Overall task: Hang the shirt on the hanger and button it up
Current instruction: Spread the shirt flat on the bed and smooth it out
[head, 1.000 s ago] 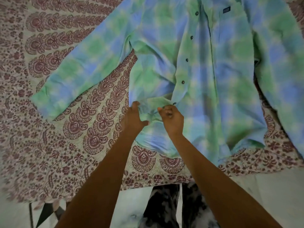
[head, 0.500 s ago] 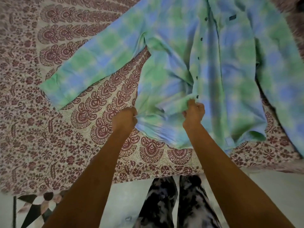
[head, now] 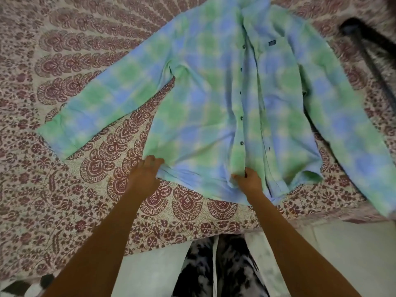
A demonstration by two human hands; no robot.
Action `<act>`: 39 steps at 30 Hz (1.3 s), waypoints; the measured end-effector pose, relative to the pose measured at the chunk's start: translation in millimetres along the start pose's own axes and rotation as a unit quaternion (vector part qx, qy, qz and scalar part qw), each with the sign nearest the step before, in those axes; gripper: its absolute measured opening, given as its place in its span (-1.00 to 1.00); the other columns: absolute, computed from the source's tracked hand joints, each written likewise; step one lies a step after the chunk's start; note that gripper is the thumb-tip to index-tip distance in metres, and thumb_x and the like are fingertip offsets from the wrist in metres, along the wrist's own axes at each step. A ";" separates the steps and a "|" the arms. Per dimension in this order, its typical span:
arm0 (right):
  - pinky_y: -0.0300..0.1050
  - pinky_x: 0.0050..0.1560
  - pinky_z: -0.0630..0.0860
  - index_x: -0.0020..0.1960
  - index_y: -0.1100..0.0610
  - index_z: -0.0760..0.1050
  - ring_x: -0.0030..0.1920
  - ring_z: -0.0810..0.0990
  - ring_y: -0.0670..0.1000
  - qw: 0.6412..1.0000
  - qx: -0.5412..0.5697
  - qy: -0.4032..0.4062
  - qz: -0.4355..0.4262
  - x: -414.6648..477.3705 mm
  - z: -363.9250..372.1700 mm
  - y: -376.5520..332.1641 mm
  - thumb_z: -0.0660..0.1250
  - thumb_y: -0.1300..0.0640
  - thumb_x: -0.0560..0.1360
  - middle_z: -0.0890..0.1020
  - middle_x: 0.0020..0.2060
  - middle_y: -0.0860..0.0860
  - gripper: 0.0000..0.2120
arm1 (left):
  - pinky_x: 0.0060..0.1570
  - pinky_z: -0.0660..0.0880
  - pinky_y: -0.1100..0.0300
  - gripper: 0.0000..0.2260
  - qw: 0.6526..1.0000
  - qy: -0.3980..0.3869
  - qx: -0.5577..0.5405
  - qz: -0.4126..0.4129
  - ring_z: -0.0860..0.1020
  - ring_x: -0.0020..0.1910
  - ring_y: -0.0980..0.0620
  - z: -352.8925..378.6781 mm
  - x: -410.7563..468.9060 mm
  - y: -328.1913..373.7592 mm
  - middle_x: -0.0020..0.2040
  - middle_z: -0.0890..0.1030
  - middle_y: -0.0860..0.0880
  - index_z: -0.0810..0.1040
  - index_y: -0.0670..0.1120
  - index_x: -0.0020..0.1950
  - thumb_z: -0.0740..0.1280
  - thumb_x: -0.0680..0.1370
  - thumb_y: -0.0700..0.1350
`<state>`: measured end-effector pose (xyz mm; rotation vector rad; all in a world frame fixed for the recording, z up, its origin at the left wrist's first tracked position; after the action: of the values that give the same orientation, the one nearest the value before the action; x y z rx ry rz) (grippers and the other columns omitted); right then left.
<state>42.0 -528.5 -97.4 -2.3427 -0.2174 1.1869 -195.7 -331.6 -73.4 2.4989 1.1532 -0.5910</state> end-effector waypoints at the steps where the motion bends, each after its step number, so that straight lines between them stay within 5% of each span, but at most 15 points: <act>1: 0.00 -0.13 0.42 -0.05 0.32 0.52 -0.12 0.54 0.20 1.000 0.009 0.017 0.007 0.4 -2.0 3.7 0.33 0.23 0.45 0.59 -0.14 0.27 -0.84 | 0.04 0.51 -0.07 -0.51 1.000 0.005 0.000 0.007 0.44 0.18 -0.16 2.3 2.1 4.9 0.29 0.38 -0.11 0.36 -0.01 0.33 0.37 0.42 -0.15; 7: -0.08 -0.17 0.37 0.04 0.30 0.50 -0.10 0.54 0.24 0.996 0.018 0.082 -0.017 -0.5 -7.0 13.6 0.17 0.15 0.46 0.59 -0.12 0.28 -0.73 | -0.08 0.50 0.00 -0.86 0.993 0.026 -0.092 -0.068 0.56 -0.04 -0.20 -2.0 12.8 -6.2 0.01 0.56 -0.16 0.58 -0.12 0.01 0.35 0.46 -0.23; 11: -0.04 -0.13 0.40 0.10 0.30 0.48 -0.04 0.55 0.29 0.992 -0.004 0.126 0.003 -6.2 -8.3 12.3 0.17 0.20 0.51 0.58 -0.04 0.32 -0.75 | 0.05 0.47 0.03 -0.85 0.987 -0.068 -0.141 -0.041 0.56 0.00 -0.20 5.0 18.5 -13.1 0.04 0.56 -0.17 0.60 -0.12 -0.02 0.29 0.47 -0.20; 13: -0.01 -0.08 0.42 0.12 0.32 0.46 0.00 0.54 0.29 0.990 0.004 0.144 0.001 -10.4 -8.6 8.0 0.17 0.19 0.53 0.58 -0.02 0.33 -0.75 | -0.03 0.48 0.06 -0.82 0.981 -0.041 -0.179 -0.068 0.58 -0.03 -0.21 -0.9 21.2 -21.2 -0.01 0.60 -0.17 0.59 -0.11 -0.04 0.22 0.49 -0.12; 19: 0.06 0.03 0.47 0.19 0.29 0.45 0.08 0.55 0.28 0.985 0.013 0.172 -0.024 -15.7 -9.5 0.9 0.22 0.10 0.54 0.60 0.05 0.28 -0.69 | -0.12 0.47 0.03 -0.69 1.000 0.013 0.008 -0.026 0.57 -0.03 -0.21 -7.6 25.7 -2.8 0.14 0.46 -0.14 0.43 -0.06 0.22 0.34 0.50 -0.08; 23: 0.07 0.02 0.48 0.26 0.29 0.41 0.09 0.55 0.29 0.978 -0.006 0.205 -0.030 -17.0 -14.4 -0.2 0.19 0.08 0.56 0.60 0.06 0.29 -0.64 | -0.21 0.45 0.04 -0.86 0.998 0.017 0.066 -0.013 0.59 -0.11 -0.23 -8.4 34.8 -0.8 -0.01 0.55 -0.17 0.49 -0.15 0.07 0.26 0.52 -0.19; 27: 0.03 -0.13 0.47 0.16 0.30 0.45 -0.07 0.58 0.29 0.969 0.005 0.234 -0.080 -25.0 -15.4 -10.0 0.17 0.05 0.57 0.61 -0.09 0.31 -0.66 | -0.43 0.42 0.11 -0.89 0.992 0.125 0.021 -0.005 0.56 -0.44 -0.23 -37.9 22.2 -2.6 -0.30 0.55 -0.23 0.46 -0.24 -0.11 0.34 0.40 -0.27; 29: -0.04 -0.28 0.38 0.03 0.30 0.47 -0.27 0.54 0.21 0.962 0.017 0.239 -0.128 -31.2 -13.2 -20.1 0.11 -0.04 0.54 0.57 -0.33 0.21 -0.60 | -0.46 0.42 0.13 -0.89 0.970 0.225 -0.077 -0.051 0.48 -0.52 -0.15 -58.2 3.0 -18.4 -0.38 0.48 -0.19 0.42 -0.26 -0.10 0.29 0.44 -0.25; 33: -0.15 -0.44 0.16 -0.13 0.27 0.41 -0.47 0.34 0.08 0.956 -0.021 0.210 -0.205 -46.3 7.2 -47.5 0.09 -0.01 0.56 0.25 -0.56 -0.07 -0.66 | -0.45 0.42 0.12 -0.90 0.935 0.259 -0.179 -0.160 0.42 -0.46 -0.06 -49.2 -43.2 -52.2 -0.36 0.48 -0.16 0.39 -0.30 0.00 0.21 0.56 -0.25; 39: -0.12 -0.35 0.26 -0.07 0.28 0.43 -0.38 0.46 0.17 0.961 -0.052 0.212 -0.169 -40.2 15.9 -34.9 0.10 0.00 0.58 0.40 -0.47 0.09 -0.66 | -0.36 0.39 0.07 -0.83 0.955 0.201 -0.129 -0.178 0.57 -0.28 -0.23 -26.1 -42.2 -59.0 -0.05 0.57 -0.24 0.49 -0.21 0.09 0.26 0.51 -0.26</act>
<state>7.8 -507.0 -59.2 -2.4566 -0.5112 0.5078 -260.2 -310.3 -36.9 2.2545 1.7266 0.0047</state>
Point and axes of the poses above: each hand's wrist, its own x-axis towards the middle knuckle, its own z-axis out of the palm, y = z × x, the point moved 8 cm from there along x, towards the middle knuckle
